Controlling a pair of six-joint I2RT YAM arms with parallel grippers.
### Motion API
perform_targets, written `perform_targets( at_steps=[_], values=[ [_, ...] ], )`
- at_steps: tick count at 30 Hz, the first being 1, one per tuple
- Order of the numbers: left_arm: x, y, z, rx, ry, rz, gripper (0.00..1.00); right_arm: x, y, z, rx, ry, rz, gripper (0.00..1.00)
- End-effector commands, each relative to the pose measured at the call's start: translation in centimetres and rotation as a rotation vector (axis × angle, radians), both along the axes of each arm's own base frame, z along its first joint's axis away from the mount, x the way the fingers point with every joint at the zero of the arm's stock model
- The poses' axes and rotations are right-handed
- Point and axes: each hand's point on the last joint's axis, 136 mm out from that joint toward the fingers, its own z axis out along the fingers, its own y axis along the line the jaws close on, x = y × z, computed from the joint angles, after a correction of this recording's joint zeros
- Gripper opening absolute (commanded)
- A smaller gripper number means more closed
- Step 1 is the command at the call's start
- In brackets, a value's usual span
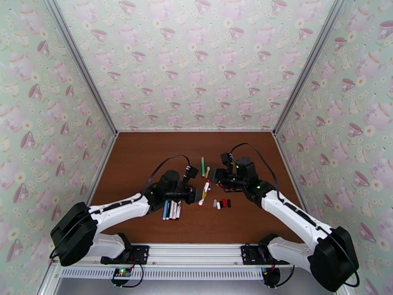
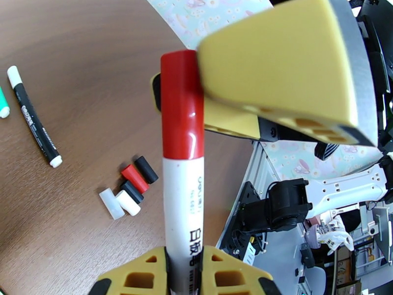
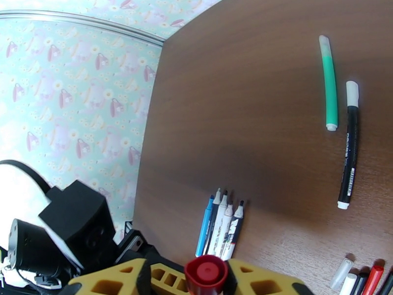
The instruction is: Open the pen caps
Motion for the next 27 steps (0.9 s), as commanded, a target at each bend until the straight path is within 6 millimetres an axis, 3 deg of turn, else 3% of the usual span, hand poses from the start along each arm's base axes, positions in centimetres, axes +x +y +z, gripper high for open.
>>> perform_targets(
  at_steps=[1, 8, 27],
  values=[
    [0.0, -0.4, 1.3, 0.009, -0.041, -0.009, 0.11, 0.7, 0.2, 0.3, -0.049, -0.027, -0.011, 0.42],
    [-0.3, -0.6, 1.5, 0.007, -0.043, -0.015, 0.12, 0.9, 0.8, -0.5, -0.105, -0.029, 0.000, 0.41],
    [-0.3, -0.4, 1.8, -0.024, 0.001, -0.030, 0.11, 0.4, 0.6, -0.8, -0.154, -0.046, 0.014, 0.22]
  ],
)
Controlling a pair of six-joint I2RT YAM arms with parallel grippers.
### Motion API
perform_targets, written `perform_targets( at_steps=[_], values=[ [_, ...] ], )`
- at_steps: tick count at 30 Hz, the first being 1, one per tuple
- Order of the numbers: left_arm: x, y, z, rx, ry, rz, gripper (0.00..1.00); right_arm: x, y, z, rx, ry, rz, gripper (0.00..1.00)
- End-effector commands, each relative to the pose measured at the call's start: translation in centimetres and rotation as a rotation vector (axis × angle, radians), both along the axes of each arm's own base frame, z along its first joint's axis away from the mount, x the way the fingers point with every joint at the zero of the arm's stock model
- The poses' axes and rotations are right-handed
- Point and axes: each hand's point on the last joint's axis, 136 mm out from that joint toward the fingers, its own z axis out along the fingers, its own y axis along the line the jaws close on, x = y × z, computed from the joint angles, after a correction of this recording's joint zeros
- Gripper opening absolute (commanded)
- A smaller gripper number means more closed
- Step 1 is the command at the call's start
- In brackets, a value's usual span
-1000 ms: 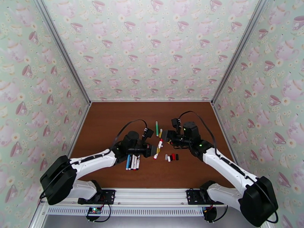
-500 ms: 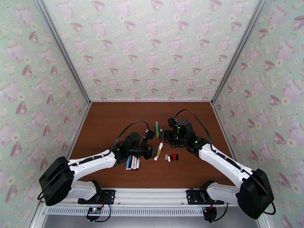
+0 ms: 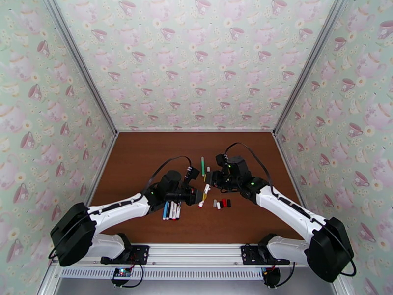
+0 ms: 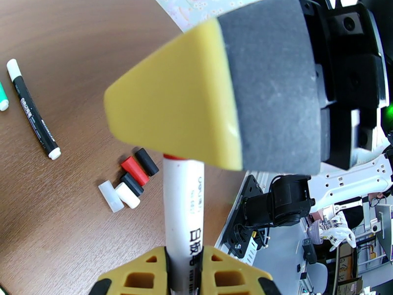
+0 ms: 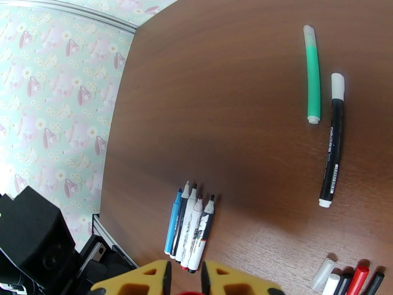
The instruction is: Open the pen caps
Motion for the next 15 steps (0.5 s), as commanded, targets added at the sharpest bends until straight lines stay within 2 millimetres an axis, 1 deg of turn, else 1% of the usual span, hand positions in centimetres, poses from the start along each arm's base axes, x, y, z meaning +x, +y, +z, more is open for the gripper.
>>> perform_targets(
  at_steps=[1, 5, 8, 11, 15],
  values=[
    [-0.1, -0.4, 1.8, -0.043, -0.009, -0.025, 0.12, 0.4, 0.0, 1.4, -0.009, -0.044, -0.007, 0.21],
    [-0.3, -0.4, 1.7, -0.041, 0.000, -0.034, 0.13, 0.5, 0.1, 2.0, 0.001, -0.053, -0.005, 0.18],
    [-0.3, -0.3, 1.6, -0.042, 0.001, -0.029, 0.19, 0.4, 0.3, 2.4, 0.016, -0.057, 0.004, 0.17],
    [0.2, -0.4, 2.1, -0.068, -0.001, -0.009, 0.26, 0.2, 0.6, 2.9, 0.042, -0.059, 0.017, 0.16],
    [0.7, -1.0, 2.8, -0.111, 0.002, -0.007, 0.30, -0.2, 1.2, 4.0, 0.094, -0.064, 0.046, 0.16]
  ],
)
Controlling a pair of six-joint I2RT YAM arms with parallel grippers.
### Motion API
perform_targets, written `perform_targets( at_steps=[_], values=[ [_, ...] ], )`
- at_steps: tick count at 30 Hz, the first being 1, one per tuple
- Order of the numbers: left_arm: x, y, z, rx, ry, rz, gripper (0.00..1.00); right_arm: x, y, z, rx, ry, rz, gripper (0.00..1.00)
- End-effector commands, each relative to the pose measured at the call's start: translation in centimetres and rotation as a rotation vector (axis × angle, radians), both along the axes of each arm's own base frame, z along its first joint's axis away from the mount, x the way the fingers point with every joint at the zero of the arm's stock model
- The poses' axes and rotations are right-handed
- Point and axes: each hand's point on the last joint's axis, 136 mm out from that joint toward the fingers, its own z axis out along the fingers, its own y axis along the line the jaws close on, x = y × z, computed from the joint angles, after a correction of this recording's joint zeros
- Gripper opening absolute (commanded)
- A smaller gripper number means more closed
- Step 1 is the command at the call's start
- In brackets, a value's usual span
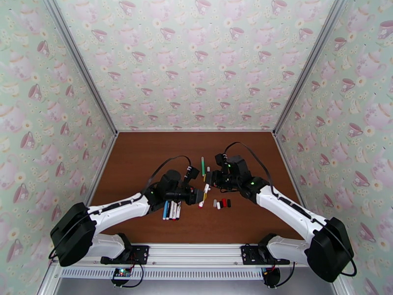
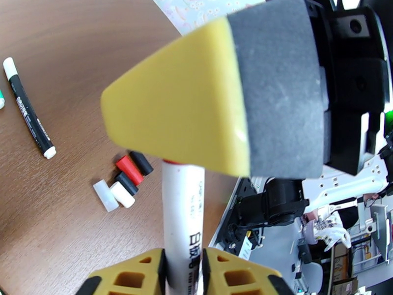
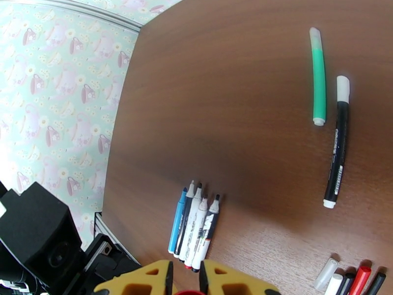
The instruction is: Open the pen caps
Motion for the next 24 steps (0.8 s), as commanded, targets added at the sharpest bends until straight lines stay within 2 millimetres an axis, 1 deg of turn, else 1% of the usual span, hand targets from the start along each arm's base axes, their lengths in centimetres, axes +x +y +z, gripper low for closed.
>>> perform_targets(
  at_steps=[1, 4, 5, 11, 13, 17, 21, 24],
  values=[
    [0.6, -1.0, 2.2, -0.080, -0.016, -0.010, 0.31, -0.2, 0.9, 3.4, 0.083, -0.056, 0.038, 0.16],
    [0.9, -1.2, 2.2, -0.090, -0.016, 0.000, 0.33, -0.4, 1.0, 3.9, 0.098, -0.059, 0.041, 0.16],
    [1.0, -1.2, 2.2, -0.091, -0.019, 0.004, 0.38, -0.4, 1.0, 3.9, 0.099, -0.057, 0.041, 0.16],
    [1.3, -1.6, 2.4, -0.094, -0.025, 0.001, 0.38, -0.4, 1.3, 4.0, 0.138, -0.049, 0.037, 0.16],
    [1.4, -1.6, 2.3, -0.091, -0.027, 0.007, 0.35, -0.4, 1.4, 4.1, 0.150, -0.046, 0.036, 0.16],
    [1.4, -1.7, 2.2, -0.072, -0.034, 0.002, 0.23, -0.2, 1.4, 3.8, 0.154, -0.038, 0.027, 0.16],
    [1.6, -1.4, 1.9, -0.047, -0.037, 0.019, 0.19, 0.0, 1.1, 3.4, 0.137, -0.034, 0.004, 0.16],
    [1.6, -1.0, 1.5, -0.018, -0.032, 0.032, 0.13, 0.3, 0.2, 2.8, 0.099, -0.030, -0.048, 0.15]
  ],
)
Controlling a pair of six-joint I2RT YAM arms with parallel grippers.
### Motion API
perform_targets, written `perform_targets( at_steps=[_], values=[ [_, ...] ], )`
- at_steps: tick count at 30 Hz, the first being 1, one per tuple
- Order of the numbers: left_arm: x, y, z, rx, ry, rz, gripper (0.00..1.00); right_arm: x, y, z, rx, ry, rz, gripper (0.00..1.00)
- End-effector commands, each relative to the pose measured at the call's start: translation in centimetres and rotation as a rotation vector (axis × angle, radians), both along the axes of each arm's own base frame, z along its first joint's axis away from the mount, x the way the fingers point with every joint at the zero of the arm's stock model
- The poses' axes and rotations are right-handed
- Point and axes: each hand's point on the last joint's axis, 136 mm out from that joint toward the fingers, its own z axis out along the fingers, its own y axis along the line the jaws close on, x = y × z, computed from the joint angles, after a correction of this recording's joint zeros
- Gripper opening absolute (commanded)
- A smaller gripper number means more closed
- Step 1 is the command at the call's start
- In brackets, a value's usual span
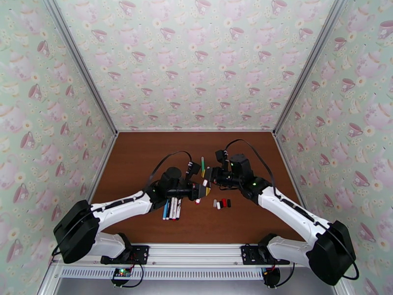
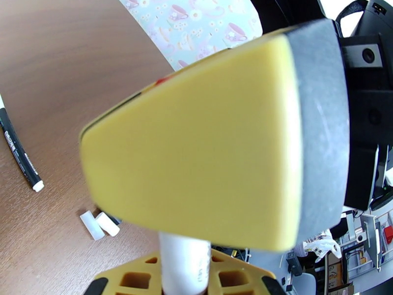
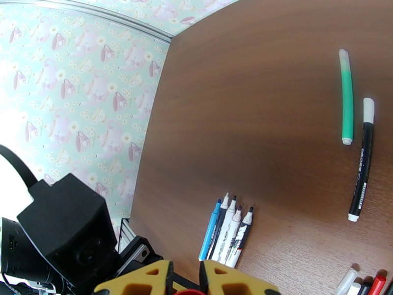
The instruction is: Open the pen caps
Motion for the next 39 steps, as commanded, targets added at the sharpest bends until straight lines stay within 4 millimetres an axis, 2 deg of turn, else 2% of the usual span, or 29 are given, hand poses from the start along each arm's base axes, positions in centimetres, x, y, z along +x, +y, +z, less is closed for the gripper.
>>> perform_targets(
  at_steps=[1, 7, 15, 18, 20, 25, 31, 35, 39],
  values=[
    [0.4, 0.2, -0.3, 0.049, 0.002, 0.024, 0.13, 0.2, -0.8, -0.1, -0.017, 0.001, -0.058, 0.15],
    [-0.6, 0.9, -0.7, 0.083, -0.019, -0.006, 0.13, 0.8, -1.3, 0.9, 0.004, -0.014, -0.112, 0.13],
    [-3.3, 1.5, 1.5, -0.004, -0.005, -0.136, 0.11, 0.6, -2.0, 4.3, 0.072, -0.121, -0.078, 0.13],
    [-3.6, 1.6, 1.7, 0.005, -0.009, -0.146, 0.11, 0.4, -2.2, 5.8, 0.116, -0.164, -0.064, 0.13],
    [-3.5, 1.8, 1.0, 0.057, -0.024, -0.124, 0.11, 0.5, -2.7, 6.2, 0.118, -0.175, -0.086, 0.12],
    [-3.0, 2.0, -0.2, 0.215, -0.119, -0.033, 0.10, 1.7, -4.9, 4.8, 0.010, -0.117, -0.234, 0.11],
    [-3.3, 1.9, -0.3, 0.349, -0.237, 0.008, 0.11, 2.4, -6.1, 4.6, -0.005, -0.095, -0.306, 0.11],
    [-3.9, 1.5, -0.4, 0.362, -0.252, -0.012, 0.12, 2.8, -6.8, 4.7, -0.018, -0.098, -0.336, 0.10],
    [-4.4, 1.3, 0.1, 0.288, -0.209, -0.030, 0.11, 2.6, -6.9, 4.8, -0.011, -0.113, -0.300, 0.10]
  ],
)
